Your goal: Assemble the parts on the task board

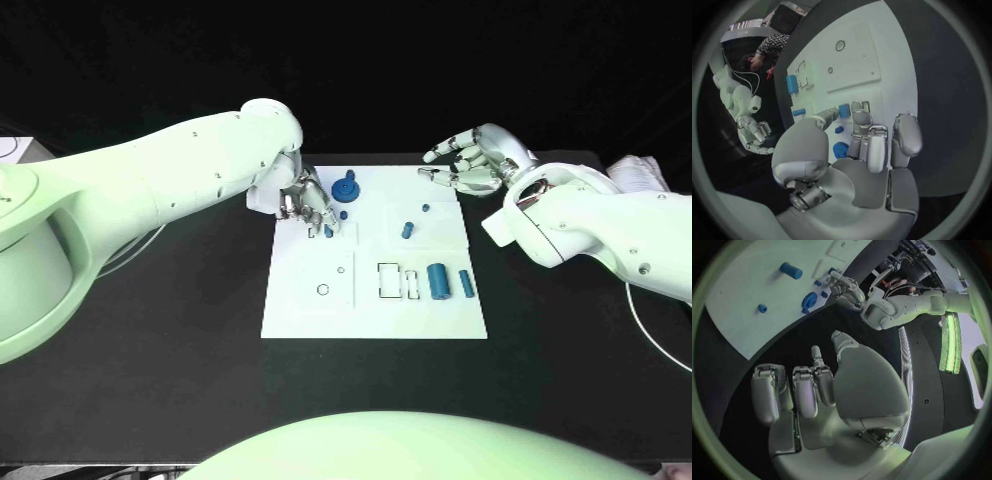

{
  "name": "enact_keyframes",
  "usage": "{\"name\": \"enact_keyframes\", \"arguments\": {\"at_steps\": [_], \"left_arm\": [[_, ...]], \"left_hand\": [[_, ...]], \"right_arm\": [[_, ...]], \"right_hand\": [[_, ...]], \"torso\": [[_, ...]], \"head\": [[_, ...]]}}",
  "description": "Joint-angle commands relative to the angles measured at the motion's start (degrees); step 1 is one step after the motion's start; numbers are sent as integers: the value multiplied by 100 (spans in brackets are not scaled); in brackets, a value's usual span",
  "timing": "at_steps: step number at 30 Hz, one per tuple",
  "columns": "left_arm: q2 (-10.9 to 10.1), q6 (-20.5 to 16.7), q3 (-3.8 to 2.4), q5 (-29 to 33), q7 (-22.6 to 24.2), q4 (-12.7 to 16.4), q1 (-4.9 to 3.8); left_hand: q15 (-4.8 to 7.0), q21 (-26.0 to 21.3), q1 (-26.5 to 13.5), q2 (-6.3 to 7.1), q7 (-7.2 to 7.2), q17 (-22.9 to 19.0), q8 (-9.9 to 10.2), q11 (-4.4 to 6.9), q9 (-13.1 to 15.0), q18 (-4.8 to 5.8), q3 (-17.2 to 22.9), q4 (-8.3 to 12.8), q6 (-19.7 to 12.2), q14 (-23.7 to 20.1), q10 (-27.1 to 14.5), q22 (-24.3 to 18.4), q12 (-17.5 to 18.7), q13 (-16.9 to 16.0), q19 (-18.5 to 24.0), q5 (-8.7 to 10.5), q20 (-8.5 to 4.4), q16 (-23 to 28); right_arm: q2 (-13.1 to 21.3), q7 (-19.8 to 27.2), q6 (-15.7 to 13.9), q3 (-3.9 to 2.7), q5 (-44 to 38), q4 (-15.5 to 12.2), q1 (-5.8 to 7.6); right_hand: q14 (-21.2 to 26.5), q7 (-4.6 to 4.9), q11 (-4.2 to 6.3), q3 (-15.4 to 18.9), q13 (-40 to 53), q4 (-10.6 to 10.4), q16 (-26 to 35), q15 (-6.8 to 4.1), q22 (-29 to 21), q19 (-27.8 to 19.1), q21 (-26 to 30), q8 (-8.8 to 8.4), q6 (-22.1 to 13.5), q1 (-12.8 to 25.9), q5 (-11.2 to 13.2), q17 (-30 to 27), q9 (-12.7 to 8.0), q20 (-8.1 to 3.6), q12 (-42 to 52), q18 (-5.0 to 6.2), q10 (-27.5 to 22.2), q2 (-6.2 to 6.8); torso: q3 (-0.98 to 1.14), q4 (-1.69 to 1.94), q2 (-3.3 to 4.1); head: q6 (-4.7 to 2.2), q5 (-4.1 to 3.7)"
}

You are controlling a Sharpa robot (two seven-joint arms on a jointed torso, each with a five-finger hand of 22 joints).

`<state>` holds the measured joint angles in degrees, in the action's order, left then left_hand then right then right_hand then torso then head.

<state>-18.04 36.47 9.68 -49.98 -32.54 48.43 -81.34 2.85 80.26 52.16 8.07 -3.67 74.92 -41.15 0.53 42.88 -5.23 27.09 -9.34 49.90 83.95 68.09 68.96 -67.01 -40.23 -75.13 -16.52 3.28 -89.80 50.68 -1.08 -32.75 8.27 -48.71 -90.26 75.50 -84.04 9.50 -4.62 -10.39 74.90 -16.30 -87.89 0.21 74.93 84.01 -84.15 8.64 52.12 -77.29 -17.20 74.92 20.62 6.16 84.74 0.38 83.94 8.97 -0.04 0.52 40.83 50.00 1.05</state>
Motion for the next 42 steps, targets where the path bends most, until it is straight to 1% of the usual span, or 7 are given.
{"name": "enact_keyframes", "arguments": {"at_steps": [1,9,13,17,27,34,42], "left_arm": [[-73,-253,-8,-151,42,75,2],[-288,-452,-122,-38,73,370,-10],[-365,-564,-197,148,91,517,-12],[-414,-635,-231,299,106,619,-11],[-466,-678,-251,466,124,735,-11],[-484,-657,-251,492,121,715,-11],[-492,-665,-251,497,119,715,-10]], "left_hand": [[37,-22,53,13,9,1508,12,-24,-1,48,-85,-94,46,605,8,7,-18,3,-22,53,-2,-20],[40,-20,106,73,14,1508,13,-20,8,50,-270,-293,58,605,21,18,-24,4,-37,194,-3,-20],[41,-19,135,87,16,1508,13,-18,11,51,-319,-349,59,605,20,24,-22,10,-41,247,-5,-20],[42,-19,147,93,17,1508,13,-18,12,51,-334,-365,59,605,19,25,-21,13,-43,263,-5,-20],[45,-21,276,85,21,1508,14,-13,19,51,-365,-400,52,605,15,25,-18,22,-44,287,-7,-20],[44,-32,366,65,19,1508,18,-15,21,47,-376,-417,44,605,-5,7,-2,53,-30,284,-8,-20],[44,-34,384,58,19,1508,18,-15,21,46,-376,-421,43,605,-11,4,3,64,-28,281,-8,-20]], "right_arm": [[3,63,44,-1,-9,4,0],[9,66,50,-1,-4,21,-2],[5,68,54,-1,-2,31,-4],[3,70,58,-1,0,35,-6],[12,66,63,-1,2,29,-8],[22,61,62,-1,2,26,-8],[26,60,62,-1,2,21,-8]], "right_hand": [[-454,-27,21,-41,1066,-6,41,-16,1117,328,34,18,18,49,-19,914,-7,-23,-11,112,131,28],[-454,-27,21,-41,1066,-6,41,-16,1117,328,34,18,18,49,-19,914,-7,-23,-11,112,131,28],[-454,-27,21,-41,1066,-6,41,-16,1117,328,34,18,18,49,-19,914,-7,-23,-11,112,131,28],[-454,-27,21,-41,1066,-6,41,-16,1117,328,34,18,18,49,-19,914,-7,-23,-11,112,131,28],[-455,-27,21,-45,1069,-9,39,-16,1121,331,29,19,18,56,-22,918,-8,-24,-8,111,134,27],[-455,-27,21,-45,1069,-9,39,-16,1121,331,29,19,18,56,-22,918,-8,-24,-8,111,134,27],[-455,-27,21,-45,1069,-9,39,-16,1121,331,29,19,18,56,-22,918,-8,-24,-8,111,134,27]], "torso": [[0,5,-10],[-5,11,-6],[-6,3,1],[1,1,-4],[9,11,-8],[9,-7,1],[6,-1,7]], "head": [[0,-10],[0,-11],[-5,-8],[-8,3],[-17,6],[-29,16],[-37,11]]}}
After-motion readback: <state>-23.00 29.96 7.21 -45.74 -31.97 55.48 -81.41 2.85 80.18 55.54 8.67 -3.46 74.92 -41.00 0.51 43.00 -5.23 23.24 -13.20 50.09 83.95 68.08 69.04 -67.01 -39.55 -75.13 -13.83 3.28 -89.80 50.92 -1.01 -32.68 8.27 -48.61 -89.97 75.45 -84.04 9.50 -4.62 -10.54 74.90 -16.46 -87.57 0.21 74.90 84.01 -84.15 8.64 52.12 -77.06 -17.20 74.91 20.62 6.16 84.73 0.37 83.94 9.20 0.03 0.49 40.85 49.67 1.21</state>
